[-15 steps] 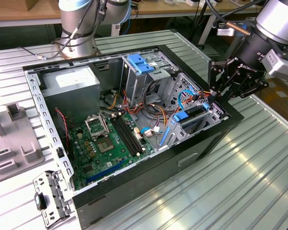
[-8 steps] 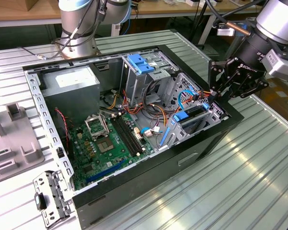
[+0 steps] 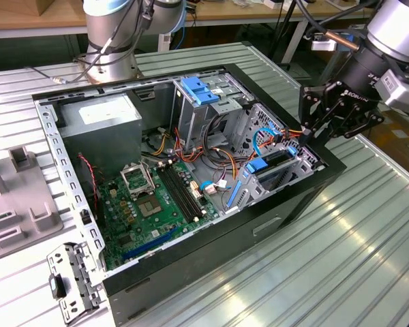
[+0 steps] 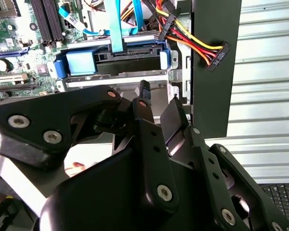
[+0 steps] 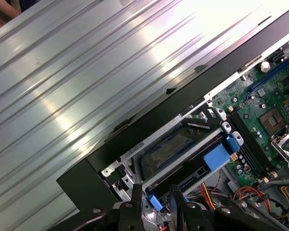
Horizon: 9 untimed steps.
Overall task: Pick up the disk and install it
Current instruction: 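Insert the first disk wire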
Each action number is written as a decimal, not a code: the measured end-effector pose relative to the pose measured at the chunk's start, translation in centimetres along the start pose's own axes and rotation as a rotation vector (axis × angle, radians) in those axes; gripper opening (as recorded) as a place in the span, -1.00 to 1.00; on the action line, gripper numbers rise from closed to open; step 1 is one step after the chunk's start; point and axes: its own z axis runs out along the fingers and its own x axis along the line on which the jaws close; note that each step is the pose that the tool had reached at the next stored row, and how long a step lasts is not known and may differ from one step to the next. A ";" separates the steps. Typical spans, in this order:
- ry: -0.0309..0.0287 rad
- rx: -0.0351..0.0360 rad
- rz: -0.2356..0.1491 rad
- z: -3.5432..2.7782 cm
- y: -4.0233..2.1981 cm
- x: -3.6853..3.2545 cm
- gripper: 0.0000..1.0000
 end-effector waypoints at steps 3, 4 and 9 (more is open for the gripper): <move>-0.0001 0.0001 0.000 0.02 -0.16 0.21 -0.28; -0.0001 0.0002 0.000 0.04 -0.21 0.28 -0.28; 0.0000 0.0000 0.000 0.14 -0.60 0.82 -0.28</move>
